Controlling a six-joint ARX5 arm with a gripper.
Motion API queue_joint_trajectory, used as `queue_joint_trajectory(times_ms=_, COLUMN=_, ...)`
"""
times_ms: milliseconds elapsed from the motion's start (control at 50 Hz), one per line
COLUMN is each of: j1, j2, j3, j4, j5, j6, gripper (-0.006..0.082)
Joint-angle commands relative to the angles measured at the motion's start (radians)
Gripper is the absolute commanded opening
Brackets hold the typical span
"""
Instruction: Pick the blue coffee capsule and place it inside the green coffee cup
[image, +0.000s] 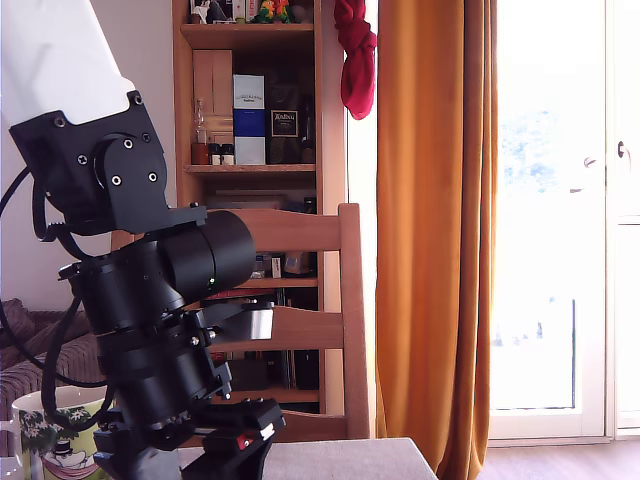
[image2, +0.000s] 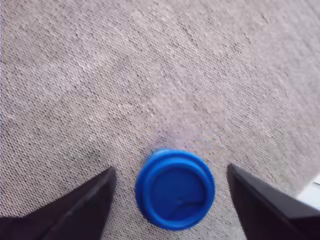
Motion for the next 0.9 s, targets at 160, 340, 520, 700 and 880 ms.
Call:
queue_joint_trajectory(times_ms=160, j1=-0.003, j2=0.009, j3=0.007, j4=0.003, j5=0.002, j6=0.005, gripper=0.0239)
queue_joint_trajectory(times_ms=340, j1=-0.003, j2=0.008, j3=0.007, j4=0.019, j5=0.001, j6=0.007, gripper=0.0175)
queue_joint_trajectory(times_ms=520, j1=0.009, j2=0.0, j3=0.03, j4=0.003, j5=-0.001, j6=0.009, gripper=0.0164)
queue_joint_trajectory(times_ms=700, j1=0.035, j2=-0.049, j3=0.054, j4=-0.03, j5=-0.031, j6=0.021, gripper=0.0164)
queue_joint_trajectory(times_ms=880, j1=0.098, j2=-0.129, j3=0.054, j4=-0.049, j5=-0.045, j6=0.029, gripper=0.0164)
